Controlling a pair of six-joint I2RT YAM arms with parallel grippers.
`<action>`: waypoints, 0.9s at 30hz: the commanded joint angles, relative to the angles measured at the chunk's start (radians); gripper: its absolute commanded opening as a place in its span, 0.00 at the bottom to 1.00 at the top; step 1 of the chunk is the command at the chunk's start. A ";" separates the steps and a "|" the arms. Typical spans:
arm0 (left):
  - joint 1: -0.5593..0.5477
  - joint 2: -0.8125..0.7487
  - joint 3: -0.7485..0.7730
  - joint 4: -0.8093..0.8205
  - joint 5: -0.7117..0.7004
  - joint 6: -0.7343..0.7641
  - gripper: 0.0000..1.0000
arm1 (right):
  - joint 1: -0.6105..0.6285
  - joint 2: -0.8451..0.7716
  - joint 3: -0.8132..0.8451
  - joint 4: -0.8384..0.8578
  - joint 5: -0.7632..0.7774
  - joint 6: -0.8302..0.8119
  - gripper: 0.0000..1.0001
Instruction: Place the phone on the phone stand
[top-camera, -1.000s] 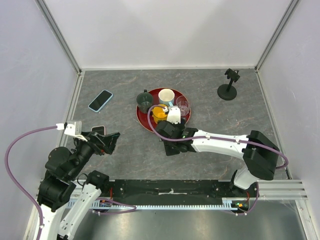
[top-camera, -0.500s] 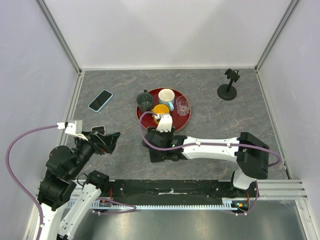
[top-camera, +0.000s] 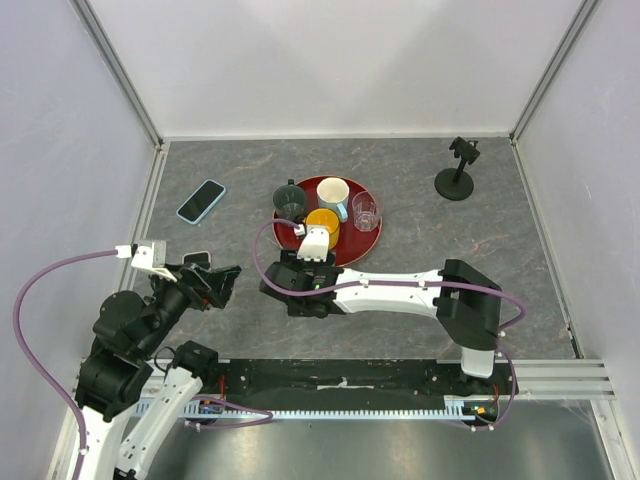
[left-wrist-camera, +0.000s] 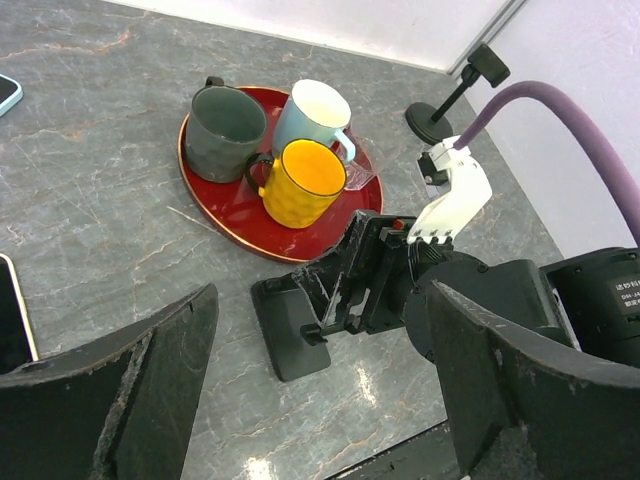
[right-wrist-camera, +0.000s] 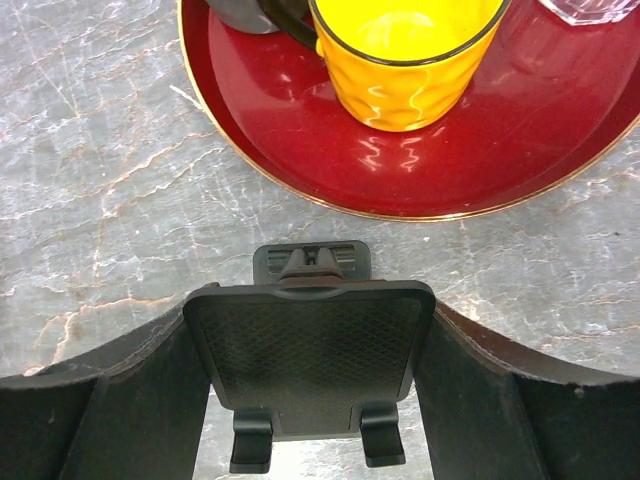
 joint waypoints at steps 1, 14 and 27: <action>-0.001 -0.001 0.007 -0.003 0.014 -0.029 0.90 | 0.005 0.018 0.064 -0.093 0.093 0.047 0.14; -0.001 0.008 0.002 0.001 0.028 -0.039 0.89 | 0.014 0.075 0.127 -0.111 0.107 -0.014 0.47; -0.001 0.051 0.016 -0.012 0.037 -0.060 0.89 | 0.014 0.000 0.116 -0.046 0.014 -0.166 0.98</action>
